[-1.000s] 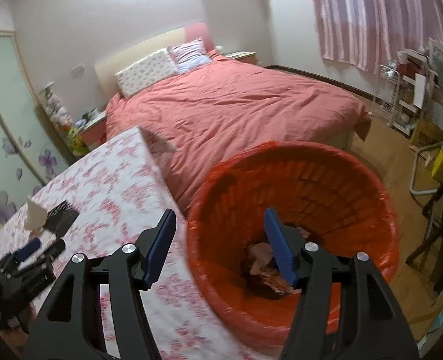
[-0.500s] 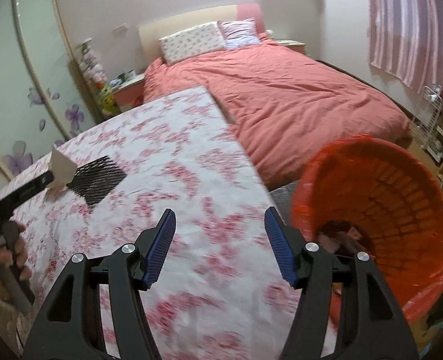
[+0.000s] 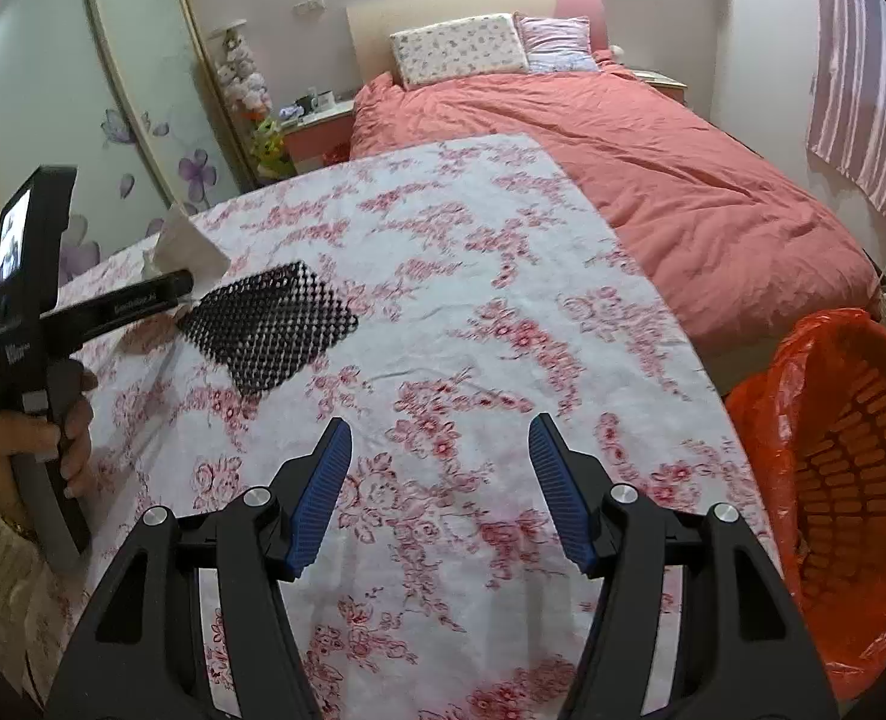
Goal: Collect trash
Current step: 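Move both open tools back toward the black mesh and tissue on the bed, then grasp the white tissue with the left tool while the right tool grasps the black mesh pad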
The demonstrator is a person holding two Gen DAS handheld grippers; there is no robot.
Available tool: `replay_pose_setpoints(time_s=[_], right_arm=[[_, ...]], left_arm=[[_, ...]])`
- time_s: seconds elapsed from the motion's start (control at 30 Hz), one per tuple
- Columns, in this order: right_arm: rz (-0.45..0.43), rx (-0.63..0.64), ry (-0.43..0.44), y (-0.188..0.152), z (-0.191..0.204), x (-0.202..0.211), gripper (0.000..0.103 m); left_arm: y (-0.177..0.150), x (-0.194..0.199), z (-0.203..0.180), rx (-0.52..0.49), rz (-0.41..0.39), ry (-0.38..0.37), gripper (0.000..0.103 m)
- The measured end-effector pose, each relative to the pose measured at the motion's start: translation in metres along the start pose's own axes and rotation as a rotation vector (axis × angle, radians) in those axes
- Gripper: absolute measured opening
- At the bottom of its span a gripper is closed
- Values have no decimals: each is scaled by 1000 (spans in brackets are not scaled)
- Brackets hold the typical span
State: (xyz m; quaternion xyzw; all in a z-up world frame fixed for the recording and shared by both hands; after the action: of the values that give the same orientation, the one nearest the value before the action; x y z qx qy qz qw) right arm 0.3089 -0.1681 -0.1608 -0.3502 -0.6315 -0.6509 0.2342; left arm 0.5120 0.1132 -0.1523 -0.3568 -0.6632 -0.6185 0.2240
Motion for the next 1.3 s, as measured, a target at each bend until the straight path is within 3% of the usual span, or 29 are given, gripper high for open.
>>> replay_pose_setpoints(time_s=[0.07,0.1,0.3,0.67,0.77,0.97,1.13,1.2,1.3], right_arm=[[9,5,-2,-2,2,-2,62],[13,6,-2,-3,2,-2,62],[22,14,-3,-2,9,-5,62],[10,54,53,24,59,-20,62],[3,69,66,35,84,-28,72],[-32,136,26,54,132,-44,80],[16,166,-4,56,145,-61,83],[13,170,-9,56,146,-60,80],[5,168,-11,57,144,-56,67]], left_arm=[[-1,-2,3,13,8,-21,74],[0,-2,6,25,5,-27,66],[-3,9,20,56,-24,-32,53],[-29,59,75,104,-84,75,51],[-36,71,87,104,-86,96,51],[-43,84,98,138,-102,88,51],[-47,88,102,154,-102,79,52],[-49,86,103,156,-99,79,52],[-51,83,102,165,-94,81,52]])
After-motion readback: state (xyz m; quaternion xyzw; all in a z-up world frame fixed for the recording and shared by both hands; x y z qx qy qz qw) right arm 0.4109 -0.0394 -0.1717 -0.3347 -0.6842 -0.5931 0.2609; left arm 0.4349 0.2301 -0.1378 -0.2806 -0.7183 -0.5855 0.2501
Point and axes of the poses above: each gripper's, at about its wrist camera, not at the fingertips, and x roughly against the way its jaws point, z to its left, y to its top, the point moved 6 cm from there along -x, roughly the way its jaws point, and after that the axes turned 14 degrees about -y, right-handed, at the moved point
